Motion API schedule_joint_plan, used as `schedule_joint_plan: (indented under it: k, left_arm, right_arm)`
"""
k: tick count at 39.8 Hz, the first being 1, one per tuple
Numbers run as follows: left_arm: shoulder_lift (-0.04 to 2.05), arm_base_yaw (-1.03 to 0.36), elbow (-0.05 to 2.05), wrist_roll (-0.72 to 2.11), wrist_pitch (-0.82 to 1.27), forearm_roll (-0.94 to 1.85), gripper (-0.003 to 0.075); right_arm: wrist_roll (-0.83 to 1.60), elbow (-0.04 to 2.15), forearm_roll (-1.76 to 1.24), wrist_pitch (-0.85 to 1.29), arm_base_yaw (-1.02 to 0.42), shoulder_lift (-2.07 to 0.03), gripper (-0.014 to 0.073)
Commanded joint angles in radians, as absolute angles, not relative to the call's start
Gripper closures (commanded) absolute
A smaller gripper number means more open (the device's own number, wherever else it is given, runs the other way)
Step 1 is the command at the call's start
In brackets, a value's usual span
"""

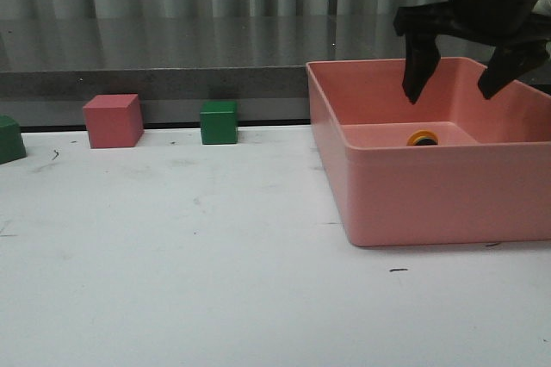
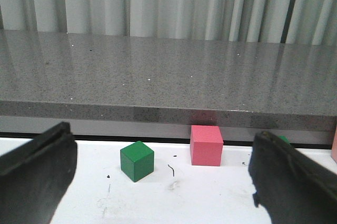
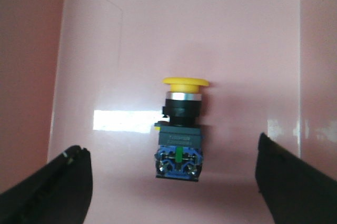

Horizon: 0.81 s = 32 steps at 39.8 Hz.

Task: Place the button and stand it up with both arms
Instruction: 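Lower the right gripper into the pink bin around the yellow button, then grasp the button with the right gripper and lift it out of the bin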

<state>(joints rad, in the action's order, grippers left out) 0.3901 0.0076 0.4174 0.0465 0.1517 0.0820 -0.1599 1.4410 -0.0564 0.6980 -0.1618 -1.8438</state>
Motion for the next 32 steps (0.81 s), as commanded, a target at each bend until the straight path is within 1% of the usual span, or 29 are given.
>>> schedule_joint_plan:
  k: [1, 10, 24, 25, 28, 32]
  left_arm:
    - [0.403, 0.007, 0.456, 0.038, 0.074, 0.083, 0.0100]
    - [0.403, 0.007, 0.456, 0.038, 0.080, 0.083, 0.0100]
    - [0.403, 0.007, 0.456, 0.038, 0.080, 0.083, 0.0100]
    - [0.403, 0.007, 0.456, 0.038, 0.080, 0.083, 0.0100]
    - [0.403, 0.007, 0.456, 0.038, 0.080, 0.083, 0.0100]
    - [0.403, 0.007, 0.456, 0.038, 0.080, 0.083, 0.0100]
  right_arm:
    - [-0.188, 1.531, -0.032, 0.726, -0.155, -1.866, -0.0048]
    - [-0.188, 1.626, -0.032, 0.795, -0.155, -1.991, -0.0048]
    - [-0.188, 1.633, -0.032, 0.794, -0.155, -2.052, -0.0044]
    - [-0.188, 1.633, -0.032, 0.797, -0.155, -2.054, -0.0035]
    - [-0.188, 1.633, -0.032, 0.800, -0.155, -2.054, 0.0036]
    - [-0.188, 1.633, -0.032, 0.803, -0.155, -2.054, 0.0197]
